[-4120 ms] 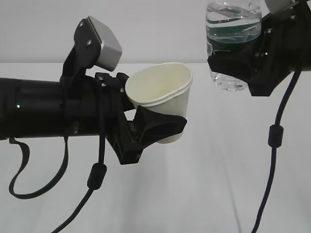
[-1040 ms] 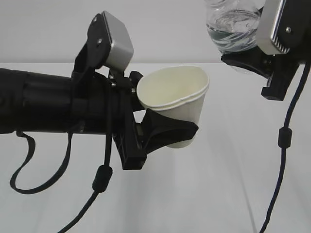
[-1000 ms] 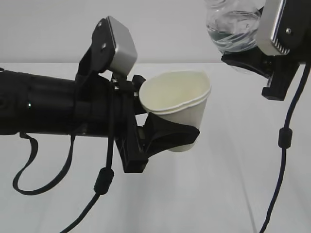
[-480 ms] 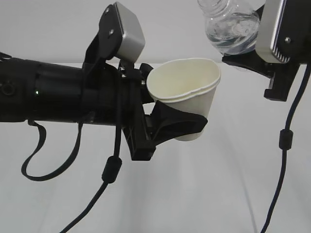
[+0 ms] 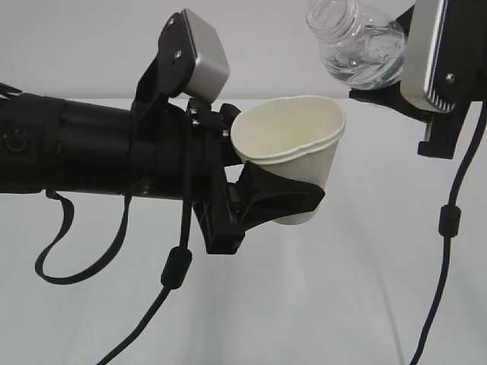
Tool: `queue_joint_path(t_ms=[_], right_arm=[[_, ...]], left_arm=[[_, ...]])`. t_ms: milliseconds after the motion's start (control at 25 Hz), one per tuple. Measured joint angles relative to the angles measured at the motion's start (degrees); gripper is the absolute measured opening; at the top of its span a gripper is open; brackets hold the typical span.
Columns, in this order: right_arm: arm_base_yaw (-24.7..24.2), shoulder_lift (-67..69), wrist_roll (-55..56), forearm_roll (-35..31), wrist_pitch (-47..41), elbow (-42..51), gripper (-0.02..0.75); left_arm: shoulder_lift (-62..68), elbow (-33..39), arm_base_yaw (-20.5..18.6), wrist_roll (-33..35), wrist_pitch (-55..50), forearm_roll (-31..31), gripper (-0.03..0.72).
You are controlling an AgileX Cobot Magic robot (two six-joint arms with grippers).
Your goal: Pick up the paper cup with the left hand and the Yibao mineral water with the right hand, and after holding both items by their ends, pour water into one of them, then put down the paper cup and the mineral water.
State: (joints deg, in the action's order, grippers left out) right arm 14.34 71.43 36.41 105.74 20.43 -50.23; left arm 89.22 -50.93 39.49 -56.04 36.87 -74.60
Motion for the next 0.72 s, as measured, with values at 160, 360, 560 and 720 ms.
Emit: queue_joint_path(t_ms=[160,360,560,720], right_arm=[[0.0,0.0,-1.8,0.0,0.0,0.0,0.406],[0.0,0.0,-3.7,0.0,0.0,0.0,0.406],[0.0,0.0,-5.9,0.0,0.0,0.0,0.406],[0.0,0.0,-7.9,0.0,-0.1,0.0,0.406]], left_arm=[[0.0,0.0,0.0,-1.4,0.0,-0.1,0.435],[0.1,0.0,0.0,-3.8,0.0,-1.4,0.435],[0.1,0.0,0.0,-5.6,0.0,-2.6,0.435],[0.1,0.0,0.0,-7.2,0.0,-4.4,0.435]])
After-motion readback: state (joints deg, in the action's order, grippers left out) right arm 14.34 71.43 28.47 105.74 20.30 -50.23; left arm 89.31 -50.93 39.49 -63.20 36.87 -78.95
